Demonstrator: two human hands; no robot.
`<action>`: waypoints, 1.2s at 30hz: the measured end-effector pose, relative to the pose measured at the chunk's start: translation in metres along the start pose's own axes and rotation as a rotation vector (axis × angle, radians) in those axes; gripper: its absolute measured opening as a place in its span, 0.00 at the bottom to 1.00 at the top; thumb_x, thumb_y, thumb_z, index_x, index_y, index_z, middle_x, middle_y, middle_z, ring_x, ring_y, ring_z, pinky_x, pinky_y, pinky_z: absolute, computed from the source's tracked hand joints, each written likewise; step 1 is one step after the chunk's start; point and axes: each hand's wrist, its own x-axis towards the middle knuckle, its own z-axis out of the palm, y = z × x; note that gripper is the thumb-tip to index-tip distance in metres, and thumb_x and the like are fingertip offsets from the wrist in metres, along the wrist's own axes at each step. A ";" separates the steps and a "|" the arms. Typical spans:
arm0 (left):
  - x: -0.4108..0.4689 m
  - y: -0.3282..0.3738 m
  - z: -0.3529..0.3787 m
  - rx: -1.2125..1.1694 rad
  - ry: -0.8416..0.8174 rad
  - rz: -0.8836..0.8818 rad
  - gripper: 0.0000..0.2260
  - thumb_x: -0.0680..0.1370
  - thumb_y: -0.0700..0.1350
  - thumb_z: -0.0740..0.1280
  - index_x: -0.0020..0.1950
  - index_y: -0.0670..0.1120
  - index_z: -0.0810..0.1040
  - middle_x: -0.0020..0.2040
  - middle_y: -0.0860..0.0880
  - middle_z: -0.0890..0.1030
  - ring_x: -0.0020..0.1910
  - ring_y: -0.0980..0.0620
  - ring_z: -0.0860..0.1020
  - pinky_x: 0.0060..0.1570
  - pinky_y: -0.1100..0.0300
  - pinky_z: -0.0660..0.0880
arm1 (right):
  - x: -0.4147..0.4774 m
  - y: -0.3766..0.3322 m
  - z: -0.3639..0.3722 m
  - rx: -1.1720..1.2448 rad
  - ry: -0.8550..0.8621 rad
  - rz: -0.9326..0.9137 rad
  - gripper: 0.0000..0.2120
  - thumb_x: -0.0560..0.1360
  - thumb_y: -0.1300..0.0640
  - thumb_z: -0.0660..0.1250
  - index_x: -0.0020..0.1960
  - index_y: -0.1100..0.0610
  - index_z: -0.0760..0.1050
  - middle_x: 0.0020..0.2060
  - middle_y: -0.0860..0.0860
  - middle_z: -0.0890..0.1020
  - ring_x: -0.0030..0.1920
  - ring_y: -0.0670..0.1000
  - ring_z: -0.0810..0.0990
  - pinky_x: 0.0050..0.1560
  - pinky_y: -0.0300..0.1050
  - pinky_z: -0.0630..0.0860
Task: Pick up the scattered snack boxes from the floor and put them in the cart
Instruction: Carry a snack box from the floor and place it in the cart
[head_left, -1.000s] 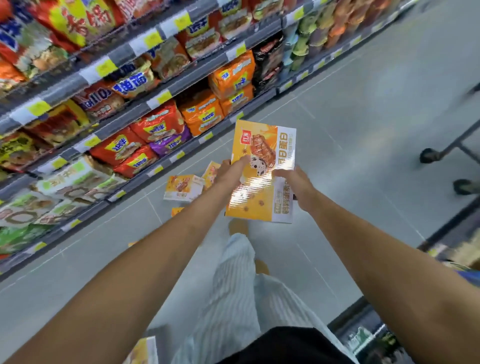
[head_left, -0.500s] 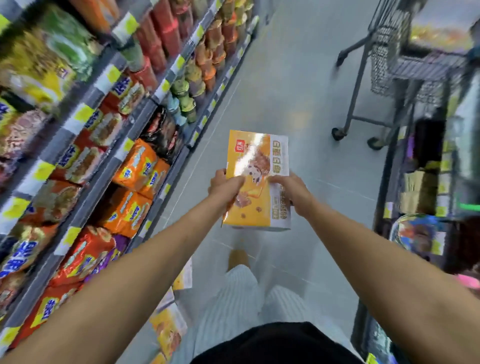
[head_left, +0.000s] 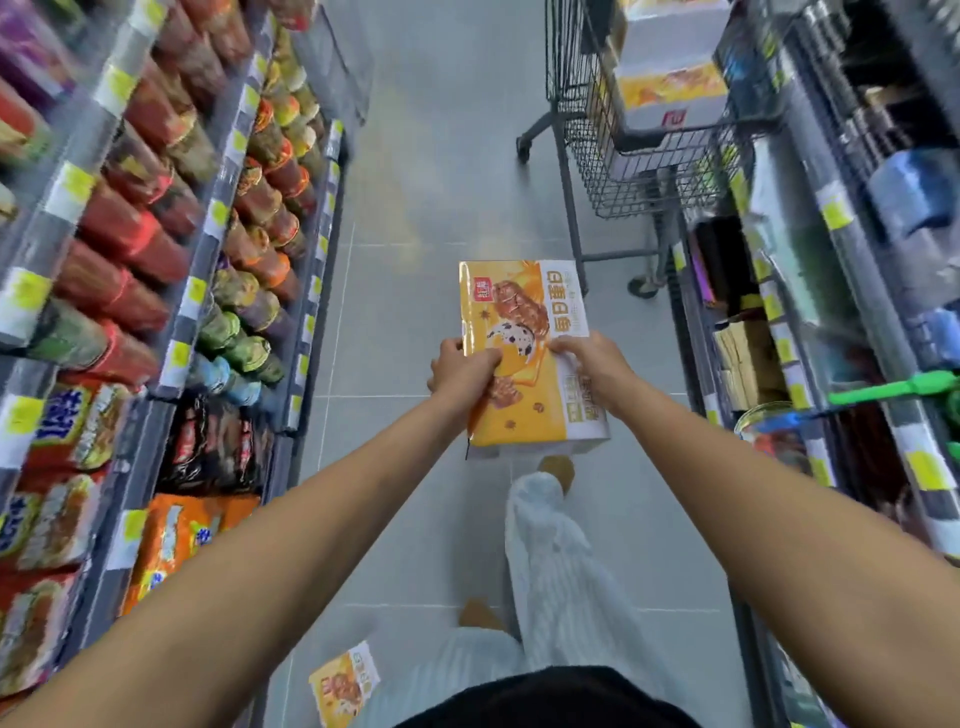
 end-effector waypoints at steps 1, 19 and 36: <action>0.012 0.015 0.011 0.005 -0.011 0.006 0.26 0.57 0.57 0.67 0.53 0.53 0.67 0.58 0.46 0.77 0.59 0.42 0.76 0.60 0.43 0.74 | 0.013 -0.011 -0.010 0.003 0.010 -0.007 0.08 0.75 0.60 0.66 0.54 0.56 0.77 0.43 0.51 0.82 0.37 0.48 0.81 0.32 0.36 0.76; 0.152 0.289 0.164 0.194 -0.028 0.141 0.28 0.64 0.61 0.63 0.60 0.50 0.71 0.60 0.44 0.76 0.62 0.42 0.73 0.63 0.46 0.70 | 0.230 -0.202 -0.157 0.081 0.069 -0.050 0.13 0.75 0.53 0.68 0.57 0.59 0.76 0.43 0.55 0.84 0.40 0.55 0.83 0.43 0.48 0.79; 0.332 0.481 0.285 0.426 -0.362 0.169 0.23 0.62 0.59 0.64 0.54 0.52 0.74 0.57 0.44 0.81 0.56 0.41 0.79 0.60 0.45 0.75 | 0.402 -0.319 -0.233 0.262 0.431 0.045 0.14 0.74 0.52 0.69 0.54 0.59 0.78 0.35 0.51 0.82 0.29 0.48 0.81 0.25 0.32 0.72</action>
